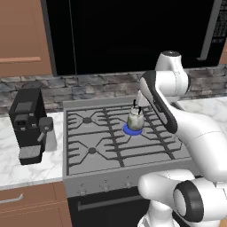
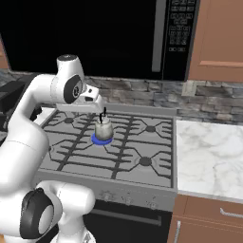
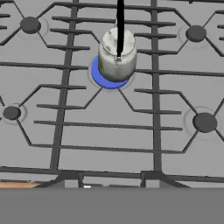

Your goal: Lower the heat of the kettle.

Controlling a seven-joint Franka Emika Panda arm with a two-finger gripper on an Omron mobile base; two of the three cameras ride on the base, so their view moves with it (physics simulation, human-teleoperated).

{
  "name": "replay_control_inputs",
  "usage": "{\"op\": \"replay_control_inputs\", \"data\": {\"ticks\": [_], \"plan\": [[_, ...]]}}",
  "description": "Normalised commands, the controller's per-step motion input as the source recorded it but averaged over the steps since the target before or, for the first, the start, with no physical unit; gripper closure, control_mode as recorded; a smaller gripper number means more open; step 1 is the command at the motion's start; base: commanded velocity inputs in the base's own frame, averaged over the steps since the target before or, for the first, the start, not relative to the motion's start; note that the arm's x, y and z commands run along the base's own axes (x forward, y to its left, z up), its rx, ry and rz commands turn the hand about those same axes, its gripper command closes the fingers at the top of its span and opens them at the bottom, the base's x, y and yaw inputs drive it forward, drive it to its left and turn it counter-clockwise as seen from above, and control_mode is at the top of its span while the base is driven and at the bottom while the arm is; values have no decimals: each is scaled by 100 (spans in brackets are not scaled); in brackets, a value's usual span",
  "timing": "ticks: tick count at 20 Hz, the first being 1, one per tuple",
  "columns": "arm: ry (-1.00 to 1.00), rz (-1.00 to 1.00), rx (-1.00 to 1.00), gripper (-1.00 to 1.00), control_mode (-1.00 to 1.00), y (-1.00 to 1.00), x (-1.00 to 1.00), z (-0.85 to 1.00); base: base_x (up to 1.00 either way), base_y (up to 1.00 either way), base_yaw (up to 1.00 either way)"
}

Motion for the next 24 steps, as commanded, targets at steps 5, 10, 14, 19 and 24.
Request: {"op": "replay_control_inputs", "data": {"ticks": [5, 10, 14, 19, 24], "plan": [[-3, 0, 0, -100, -100, -3, 0, 0, 0, 0, 0], [0, 0, 0, -100, 100, -3, 0, 0, 0, -25, 0], [0, 0, 0, -100, 100, 0, 0, 0, 1, -42, 0], [0, 0, 0, -100, 100, 0, 0, 0, 7, -41, 0], [0, 0, 0, -100, 100, 0, 0, 0, 14, -44, 0]]}}
